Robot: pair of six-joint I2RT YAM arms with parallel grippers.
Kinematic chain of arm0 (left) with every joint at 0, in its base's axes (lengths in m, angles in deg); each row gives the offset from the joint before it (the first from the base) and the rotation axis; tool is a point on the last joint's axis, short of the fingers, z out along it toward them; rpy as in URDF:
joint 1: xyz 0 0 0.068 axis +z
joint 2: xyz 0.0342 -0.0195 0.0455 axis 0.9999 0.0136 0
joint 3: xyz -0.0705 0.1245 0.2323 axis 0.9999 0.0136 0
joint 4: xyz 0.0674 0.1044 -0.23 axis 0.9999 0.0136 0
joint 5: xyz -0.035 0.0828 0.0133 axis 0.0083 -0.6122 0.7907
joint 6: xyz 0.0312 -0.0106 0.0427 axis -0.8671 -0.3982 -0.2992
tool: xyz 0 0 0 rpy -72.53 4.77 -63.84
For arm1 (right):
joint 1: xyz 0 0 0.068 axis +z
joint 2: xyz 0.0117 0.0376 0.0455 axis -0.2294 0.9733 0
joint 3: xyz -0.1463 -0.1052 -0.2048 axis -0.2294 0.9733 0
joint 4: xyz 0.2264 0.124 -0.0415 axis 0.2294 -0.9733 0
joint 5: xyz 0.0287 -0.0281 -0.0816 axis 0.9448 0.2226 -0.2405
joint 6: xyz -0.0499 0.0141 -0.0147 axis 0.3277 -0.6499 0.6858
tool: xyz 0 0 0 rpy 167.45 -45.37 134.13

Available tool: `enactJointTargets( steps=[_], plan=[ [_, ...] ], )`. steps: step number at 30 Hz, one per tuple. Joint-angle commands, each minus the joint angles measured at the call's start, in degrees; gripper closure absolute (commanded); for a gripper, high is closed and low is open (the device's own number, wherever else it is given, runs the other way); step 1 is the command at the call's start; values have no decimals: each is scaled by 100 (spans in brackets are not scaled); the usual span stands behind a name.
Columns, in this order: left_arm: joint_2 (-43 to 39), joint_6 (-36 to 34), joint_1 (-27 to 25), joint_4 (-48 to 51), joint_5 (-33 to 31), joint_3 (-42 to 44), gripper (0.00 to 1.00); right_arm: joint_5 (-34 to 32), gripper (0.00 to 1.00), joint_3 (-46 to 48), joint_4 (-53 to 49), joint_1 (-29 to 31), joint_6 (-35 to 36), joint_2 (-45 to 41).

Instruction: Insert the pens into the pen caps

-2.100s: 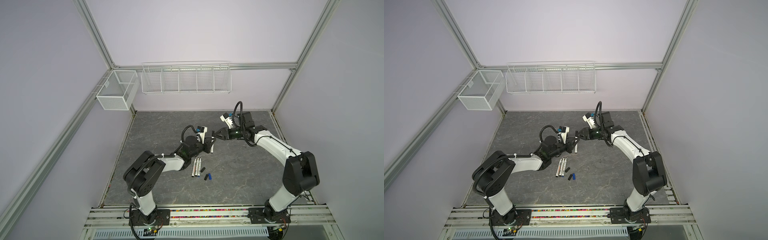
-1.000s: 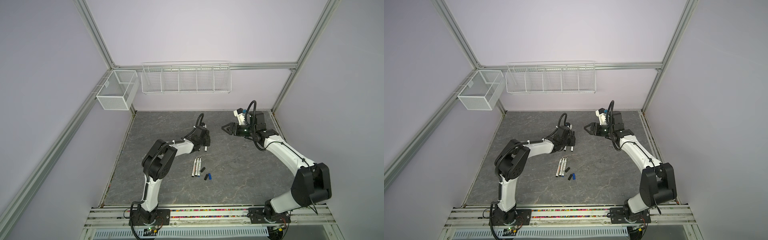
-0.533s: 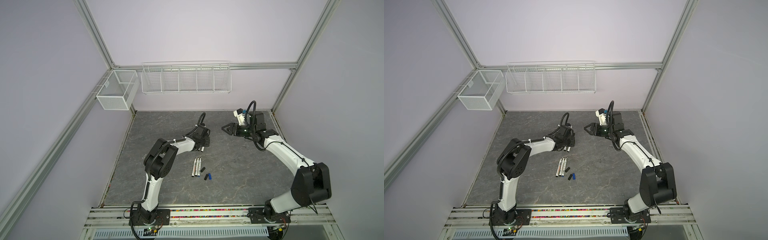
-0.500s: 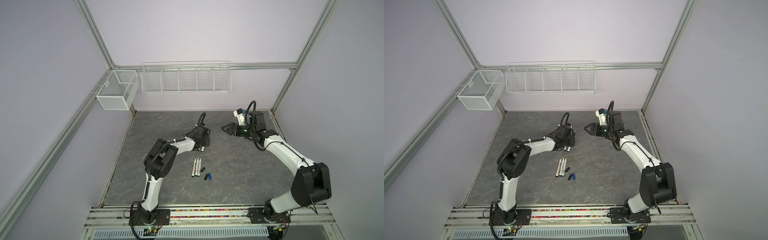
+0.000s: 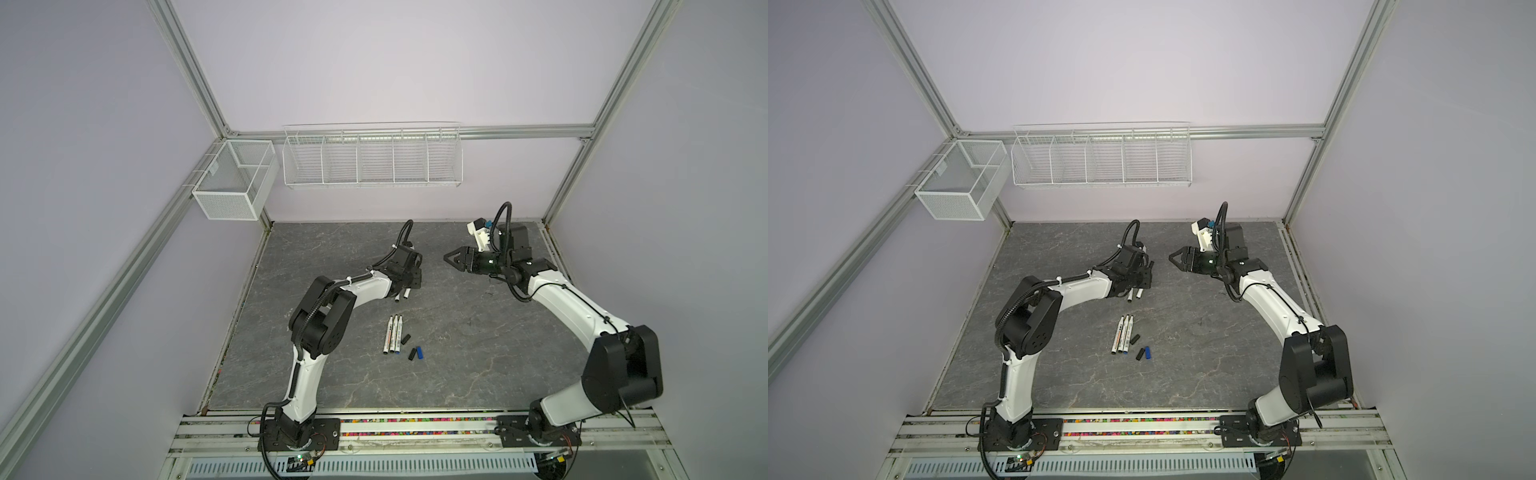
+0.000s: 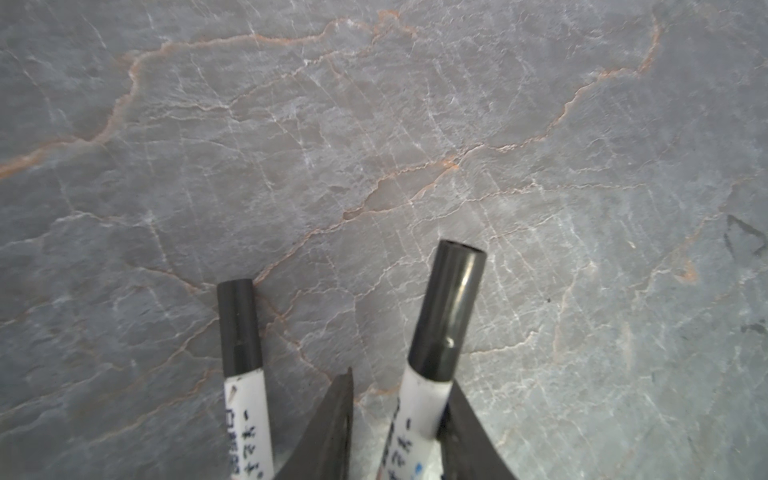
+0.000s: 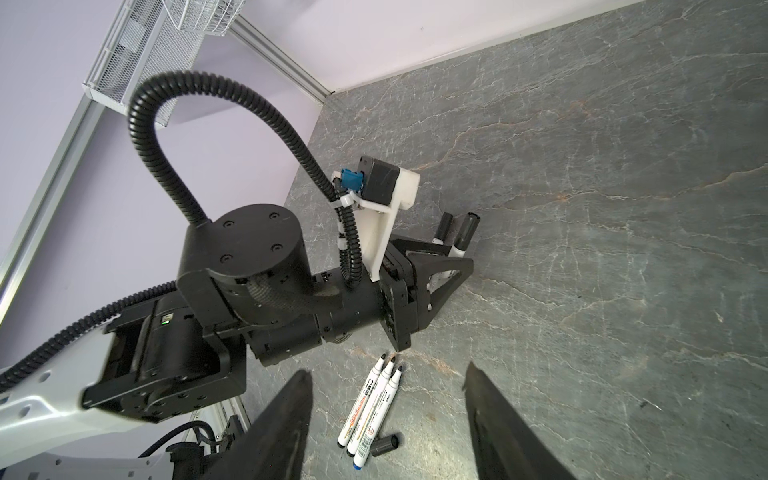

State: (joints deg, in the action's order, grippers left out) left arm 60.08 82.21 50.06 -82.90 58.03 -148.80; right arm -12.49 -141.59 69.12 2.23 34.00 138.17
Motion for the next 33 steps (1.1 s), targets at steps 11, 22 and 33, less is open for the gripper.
enactJointTargets(
  steps=[11,22,33],
  plan=[
    [-232,-95,10,-578,919,248,87,-171,37,91,-240,-16,148,231],
    [-126,-50,13,-353,735,131,65,-144,37,139,-295,-19,175,264],
    [-607,-288,13,-854,1357,564,65,-297,37,-399,-670,-13,97,1224]
  ],
)
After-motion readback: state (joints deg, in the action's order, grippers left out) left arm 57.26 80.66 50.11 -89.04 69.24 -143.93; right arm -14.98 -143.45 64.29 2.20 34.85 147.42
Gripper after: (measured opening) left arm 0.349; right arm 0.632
